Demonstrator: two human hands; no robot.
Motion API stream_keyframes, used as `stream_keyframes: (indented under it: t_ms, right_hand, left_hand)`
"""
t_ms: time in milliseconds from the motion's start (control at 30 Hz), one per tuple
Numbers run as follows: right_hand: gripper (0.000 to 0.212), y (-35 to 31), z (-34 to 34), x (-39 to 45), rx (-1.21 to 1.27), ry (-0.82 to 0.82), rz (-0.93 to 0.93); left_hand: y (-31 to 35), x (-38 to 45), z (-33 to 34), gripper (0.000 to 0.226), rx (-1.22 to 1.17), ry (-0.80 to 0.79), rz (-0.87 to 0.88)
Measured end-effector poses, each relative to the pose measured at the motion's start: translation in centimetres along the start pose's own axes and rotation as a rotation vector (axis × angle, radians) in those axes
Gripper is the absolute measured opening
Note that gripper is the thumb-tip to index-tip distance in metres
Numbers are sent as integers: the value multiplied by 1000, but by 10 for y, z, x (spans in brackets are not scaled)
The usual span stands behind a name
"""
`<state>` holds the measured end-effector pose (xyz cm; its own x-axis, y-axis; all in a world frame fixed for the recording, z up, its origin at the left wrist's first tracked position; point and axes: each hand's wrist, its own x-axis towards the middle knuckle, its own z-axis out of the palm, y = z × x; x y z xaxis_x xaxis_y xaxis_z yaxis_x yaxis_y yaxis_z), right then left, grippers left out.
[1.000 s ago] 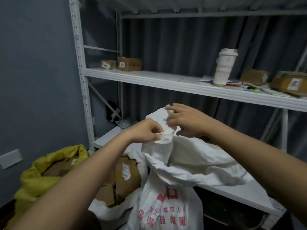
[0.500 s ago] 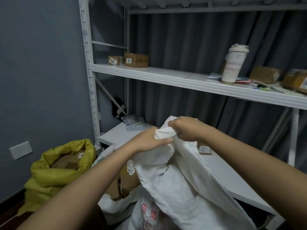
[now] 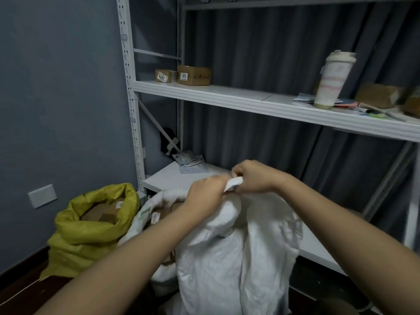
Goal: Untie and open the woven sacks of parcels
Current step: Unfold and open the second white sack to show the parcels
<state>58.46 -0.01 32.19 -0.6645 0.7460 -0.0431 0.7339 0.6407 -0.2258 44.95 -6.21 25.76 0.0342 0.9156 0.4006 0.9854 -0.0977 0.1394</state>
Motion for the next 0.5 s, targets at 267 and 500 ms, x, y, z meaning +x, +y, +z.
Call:
stream_keyframes:
  t_ms: [267,500]
  right_hand:
    - [19,14,18,-4,189,-47,98]
    - [8,11,50,-22,-23,194,162]
  left_hand:
    - [0,5,-6,32,161,41,-85]
    - [-24,-1,-18,34,170,-169,-128]
